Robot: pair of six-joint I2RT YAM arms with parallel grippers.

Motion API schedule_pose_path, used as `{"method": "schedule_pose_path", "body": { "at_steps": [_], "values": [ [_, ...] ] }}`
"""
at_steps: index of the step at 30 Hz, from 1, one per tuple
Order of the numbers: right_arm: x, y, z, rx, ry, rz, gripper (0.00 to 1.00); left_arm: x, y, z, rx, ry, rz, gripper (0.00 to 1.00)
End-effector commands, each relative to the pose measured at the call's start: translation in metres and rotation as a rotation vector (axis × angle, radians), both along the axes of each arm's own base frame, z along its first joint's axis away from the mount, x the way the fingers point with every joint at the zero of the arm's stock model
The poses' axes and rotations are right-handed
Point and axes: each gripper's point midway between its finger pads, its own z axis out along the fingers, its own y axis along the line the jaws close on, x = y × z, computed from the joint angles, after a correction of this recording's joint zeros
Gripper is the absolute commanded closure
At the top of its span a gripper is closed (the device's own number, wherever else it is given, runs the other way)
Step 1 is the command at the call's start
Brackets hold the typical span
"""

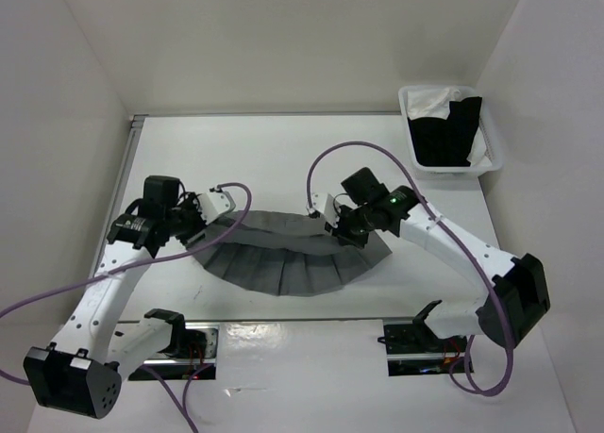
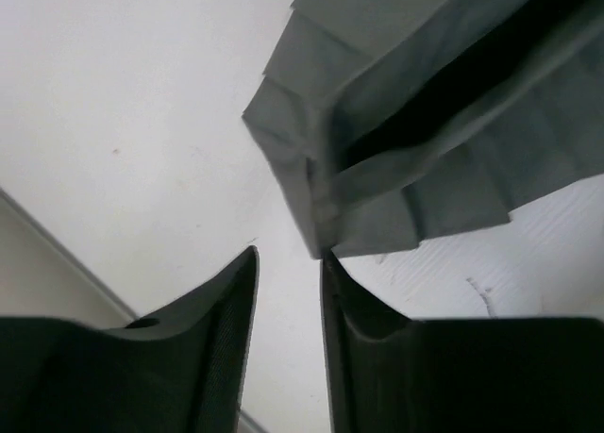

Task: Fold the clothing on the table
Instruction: Fold the skirt

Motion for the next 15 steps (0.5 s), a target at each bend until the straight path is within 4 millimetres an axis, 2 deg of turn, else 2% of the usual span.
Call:
{"method": "schedule_pose_path", "body": {
  "at_steps": [1, 2, 3, 5, 6, 8, 9, 11, 13, 15],
  "values": [
    [-0.016, -0.023, -0.021, -0.154, 0.080, 0.010, 1.00, -0.002, 0.021, 0.005, 0.089, -0.028, 0.042, 0.59],
    [-0.016, -0.024, -0.024, -0.168, 0.098, 0.010, 0.99, -0.005, 0.022, 0.006, 0.090, -0.025, 0.042, 0.46],
    [-0.016, -0.024, -0.024, -0.168, 0.098, 0.010, 0.89, -0.005, 0.022, 0.006, 0.090, -0.025, 0.042, 0.35],
    [-0.019, -0.023, -0.027, -0.182, 0.109, 0.030, 0.79, -0.007, 0.024, 0.007, 0.097, -0.026, 0.048, 0.22],
    [-0.016, -0.023, -0.026, -0.188, 0.102, 0.026, 0.64, -0.007, 0.024, 0.007, 0.097, -0.026, 0.048, 0.18],
    [-0.016, -0.022, -0.024, -0.187, 0.101, 0.026, 0.58, -0.007, 0.027, 0.012, 0.103, -0.043, 0.070, 0.17],
    [-0.016, -0.022, -0.021, -0.181, 0.094, 0.026, 0.47, -0.007, 0.027, 0.012, 0.097, -0.041, 0.077, 0.16],
    [-0.016, -0.020, -0.015, -0.164, 0.084, 0.038, 0.40, -0.004, 0.028, 0.017, 0.090, -0.066, 0.097, 0.14],
    [-0.013, -0.018, -0.008, -0.155, 0.072, 0.037, 0.28, 0.002, 0.027, 0.022, 0.072, -0.091, 0.113, 0.12],
    [-0.007, -0.013, -0.001, -0.128, 0.045, 0.025, 0.23, 0.006, 0.024, 0.025, 0.042, -0.107, 0.128, 0.11]
  ]
}}
